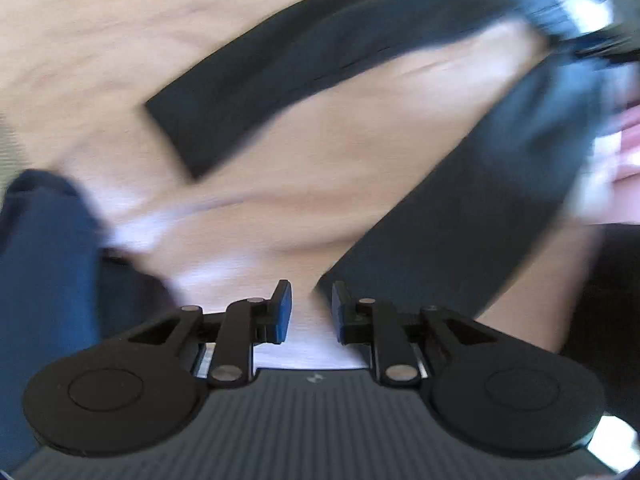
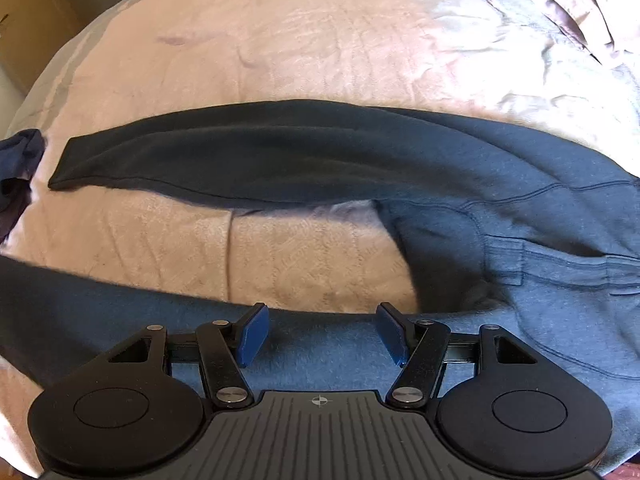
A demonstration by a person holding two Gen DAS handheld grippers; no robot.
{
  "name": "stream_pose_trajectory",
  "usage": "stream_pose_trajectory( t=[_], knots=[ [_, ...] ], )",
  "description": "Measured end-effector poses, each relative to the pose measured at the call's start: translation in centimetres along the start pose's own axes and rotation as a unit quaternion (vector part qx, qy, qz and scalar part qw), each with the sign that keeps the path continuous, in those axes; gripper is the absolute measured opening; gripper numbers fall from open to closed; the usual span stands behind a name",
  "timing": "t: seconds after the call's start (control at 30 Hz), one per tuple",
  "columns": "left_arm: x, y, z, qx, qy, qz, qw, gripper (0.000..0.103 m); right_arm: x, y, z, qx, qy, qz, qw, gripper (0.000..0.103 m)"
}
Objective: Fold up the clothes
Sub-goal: 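Grasp the other sleeve with the left gripper and lay it along the body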
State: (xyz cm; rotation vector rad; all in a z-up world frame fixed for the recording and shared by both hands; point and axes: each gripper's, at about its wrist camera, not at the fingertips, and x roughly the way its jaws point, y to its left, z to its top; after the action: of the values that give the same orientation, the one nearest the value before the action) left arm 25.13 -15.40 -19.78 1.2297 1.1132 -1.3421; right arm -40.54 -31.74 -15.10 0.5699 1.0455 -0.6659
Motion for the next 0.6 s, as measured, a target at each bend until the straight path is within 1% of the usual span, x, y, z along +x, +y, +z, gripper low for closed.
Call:
stream_pose_trajectory(
  t=[0.07,0.1,0.13,0.17,0.2,0.3,0.33,0.43,0.53,0.57,0.6],
  knots=[
    [1.3,-0.9,0.2,0.031,0.004,0.044,0.9986,0.018,-0.2,-0.3,-0.4,0.002,0.002,-0.001,1.000,0.063],
    [1.4,-1.6,0.3,0.044,-0.002,0.050,0.9978,0.019,-0.4,-0.5,-0.6,0.005,0.003,-0.002,1.000,0.063],
    [1.4,-2.4,0.3,0.057,-0.010,0.054,0.9969,0.023,-0.7,-0.8,-1.1,0.011,0.003,-0.006,1.000,0.063],
    [1.1,-3.3,0.3,0.069,-0.029,0.056,0.9957,0.028,-1.0,-1.2,-1.6,0.021,0.004,-0.011,1.000,0.063],
    [0.7,-4.3,0.3,0.083,-0.050,0.056,0.9937,0.030,-1.3,-1.6,-2.1,0.030,0.005,-0.016,0.999,0.063],
    [0.4,-8.8,0.1,0.139,-0.089,0.041,0.9854,0.037,-2.3,-3.3,-4.1,0.077,0.008,-0.033,0.996,0.063],
    [0.6,-10.6,0.1,0.160,-0.093,0.031,0.9823,0.039,-2.5,-4.1,-4.9,0.095,0.011,-0.037,0.995,0.063],
    [2.5,-15.6,-0.2,0.198,-0.083,-0.004,0.9766,0.040,-3.2,-6.5,-7.0,0.149,0.019,-0.049,0.987,0.063],
    [4.4,-20.7,-0.4,0.236,-0.074,-0.038,0.9683,0.040,-3.1,-9.0,-8.9,0.198,0.027,-0.050,0.979,0.063],
    [5.0,-22.2,-0.5,0.247,-0.067,-0.047,0.9655,0.040,-2.8,-9.8,-9.5,0.210,0.034,-0.046,0.976,0.063],
    [5.7,-23.3,-0.7,0.256,-0.049,-0.048,0.9643,0.040,-2.3,-10.6,-10.2,0.223,0.048,-0.039,0.973,0.063]
  ],
)
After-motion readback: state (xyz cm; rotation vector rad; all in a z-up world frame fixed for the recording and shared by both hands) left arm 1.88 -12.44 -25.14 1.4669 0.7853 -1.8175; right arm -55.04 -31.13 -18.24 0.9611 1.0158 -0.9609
